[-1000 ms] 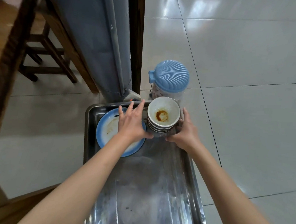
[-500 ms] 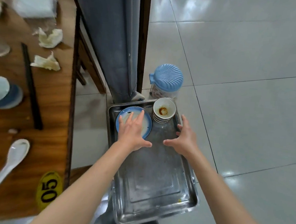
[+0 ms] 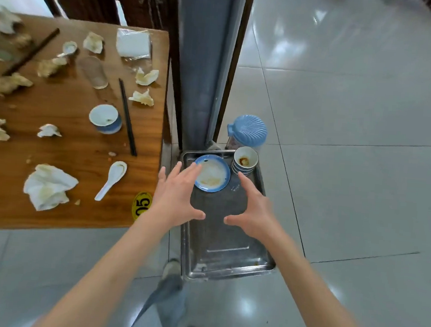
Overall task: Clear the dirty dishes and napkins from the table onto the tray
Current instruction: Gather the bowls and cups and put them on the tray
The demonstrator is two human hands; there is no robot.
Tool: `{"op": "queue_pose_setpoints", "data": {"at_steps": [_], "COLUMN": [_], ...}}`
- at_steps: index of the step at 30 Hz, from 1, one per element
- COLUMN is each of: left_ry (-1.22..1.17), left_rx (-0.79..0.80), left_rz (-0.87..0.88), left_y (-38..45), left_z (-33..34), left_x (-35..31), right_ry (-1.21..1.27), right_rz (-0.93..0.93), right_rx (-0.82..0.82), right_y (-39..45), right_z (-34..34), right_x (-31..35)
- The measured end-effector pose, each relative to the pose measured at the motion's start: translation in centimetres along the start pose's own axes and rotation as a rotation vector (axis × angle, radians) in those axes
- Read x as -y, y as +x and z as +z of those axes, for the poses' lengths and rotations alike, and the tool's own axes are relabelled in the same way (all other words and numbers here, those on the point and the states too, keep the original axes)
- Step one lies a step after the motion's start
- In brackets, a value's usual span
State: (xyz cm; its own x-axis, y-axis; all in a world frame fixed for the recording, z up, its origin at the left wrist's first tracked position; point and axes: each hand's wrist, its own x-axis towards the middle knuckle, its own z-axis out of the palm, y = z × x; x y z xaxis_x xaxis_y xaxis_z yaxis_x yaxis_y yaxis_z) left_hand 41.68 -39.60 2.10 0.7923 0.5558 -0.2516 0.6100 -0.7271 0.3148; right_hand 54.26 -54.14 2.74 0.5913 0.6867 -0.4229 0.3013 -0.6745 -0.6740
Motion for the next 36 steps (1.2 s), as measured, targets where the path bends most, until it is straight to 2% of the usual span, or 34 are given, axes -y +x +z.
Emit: {"op": "queue_pose_setpoints", "data": {"at_steps": [9,17,27,31,36], "left_ry": [-0.086,-0.115,-0.152,-0.121,-0.117], "left_rx": [-0.113,-0.268,-0.3,-0.283,-0.211], "left_rz": [-0.189,-0.375,-0.42,-0.345,-0.278], "left_y": [-14.8,-22.3,-20.8,-17.3,-12.1], "left_z": [-4.4,-8.6,-14.4,-15.3,-15.3], "left_x": [5.1,12.3,24.9,29.5,32.5], "right_ry": [-0.167,-0.213,-0.259,-0.227,-0.234], "right_rz": [-0.239,-0.368,-0.438,-0.39,-0.265], "right_rx": [0.124,0.221,0.214,0.165,0.118], "right_y": [-9.6,-11.7,-6.7,-4.0,0.3], "right_z": [2.2,7.2,16.9,19.5,20.1], "right_x": [5.1,11.8,24.6,27.9,28.6]}}
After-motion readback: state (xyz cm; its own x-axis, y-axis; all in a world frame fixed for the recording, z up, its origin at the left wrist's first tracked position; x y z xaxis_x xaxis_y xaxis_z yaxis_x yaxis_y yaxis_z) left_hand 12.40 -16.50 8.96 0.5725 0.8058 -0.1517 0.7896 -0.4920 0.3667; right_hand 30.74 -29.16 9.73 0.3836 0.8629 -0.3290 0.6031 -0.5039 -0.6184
